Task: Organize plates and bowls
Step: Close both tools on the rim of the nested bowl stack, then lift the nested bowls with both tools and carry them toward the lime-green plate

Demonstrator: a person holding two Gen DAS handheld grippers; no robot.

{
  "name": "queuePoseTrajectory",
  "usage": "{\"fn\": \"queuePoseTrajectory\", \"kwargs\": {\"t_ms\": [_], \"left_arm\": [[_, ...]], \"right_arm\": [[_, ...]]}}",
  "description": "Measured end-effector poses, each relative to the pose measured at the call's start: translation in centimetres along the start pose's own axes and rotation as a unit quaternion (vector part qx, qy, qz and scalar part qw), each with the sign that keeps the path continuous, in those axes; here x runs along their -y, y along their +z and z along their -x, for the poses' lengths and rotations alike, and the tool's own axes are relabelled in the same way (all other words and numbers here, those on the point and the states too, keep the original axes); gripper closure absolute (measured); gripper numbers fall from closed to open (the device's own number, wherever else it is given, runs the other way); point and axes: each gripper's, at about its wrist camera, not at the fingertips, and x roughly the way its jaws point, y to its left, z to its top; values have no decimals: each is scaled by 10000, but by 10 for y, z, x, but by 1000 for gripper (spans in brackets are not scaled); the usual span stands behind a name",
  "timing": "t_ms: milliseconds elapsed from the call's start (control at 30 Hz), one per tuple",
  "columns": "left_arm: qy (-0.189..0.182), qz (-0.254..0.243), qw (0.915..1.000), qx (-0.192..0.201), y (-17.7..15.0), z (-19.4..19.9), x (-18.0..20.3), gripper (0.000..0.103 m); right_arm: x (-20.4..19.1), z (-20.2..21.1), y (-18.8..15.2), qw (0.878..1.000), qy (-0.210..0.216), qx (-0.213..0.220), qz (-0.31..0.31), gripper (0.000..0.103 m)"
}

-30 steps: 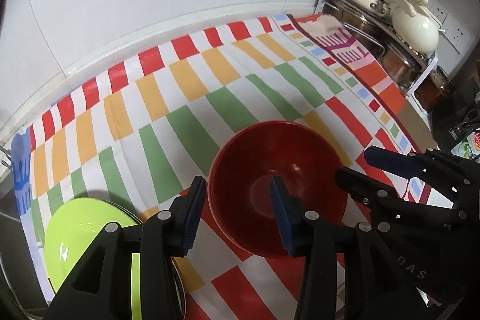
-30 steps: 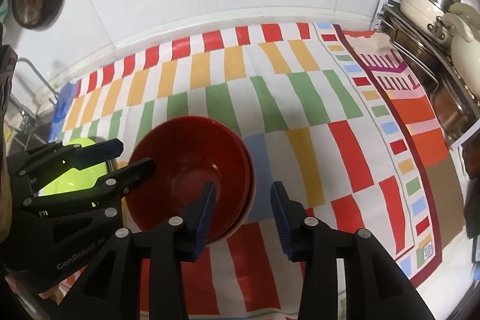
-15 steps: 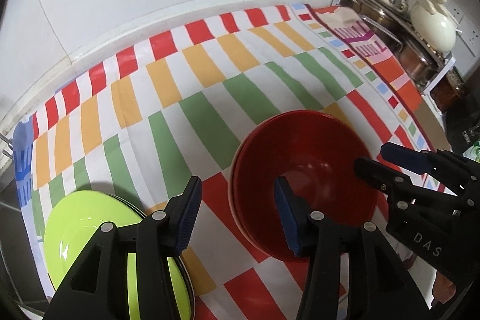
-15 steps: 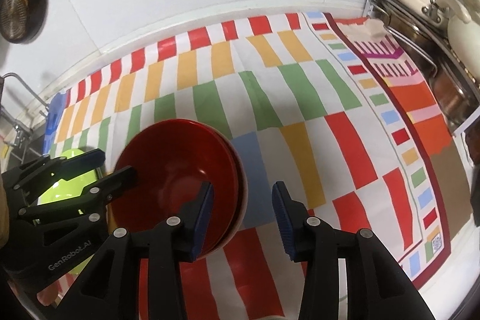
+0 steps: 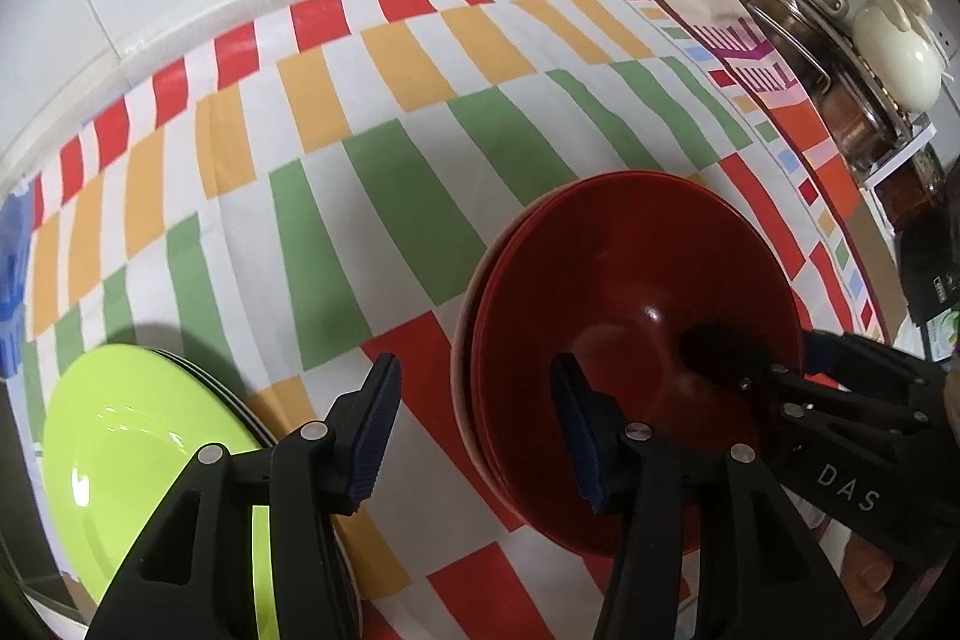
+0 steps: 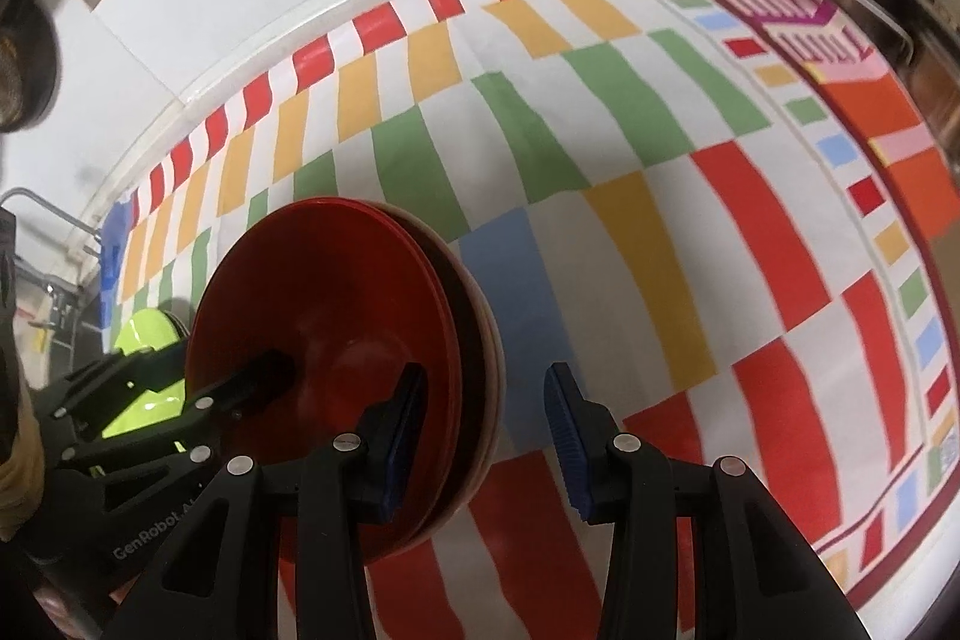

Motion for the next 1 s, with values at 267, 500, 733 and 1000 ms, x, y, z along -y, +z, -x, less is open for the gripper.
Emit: {"fn": "queuePoseTrajectory", "kwargs": {"t_ms": [267,500,733,1000], "left_arm": [[-165,139,9995,-236,-1,-12,0,67],[-246,163,9992,-271,-3,-14,4,70],[-160,222,9993,-264,-3,-12,1,70],[-185,379,9991,-8,-7,9,-13,71]], "right_arm": [[2,-11,2,9989,333,-191,-265,62],[0,-19,-3,9973,496,-309,-445,66],[-1,-12,-3,9965,384,-256,-703,71],[-17,4,-1,9978,340,-124,-549,72]]}}
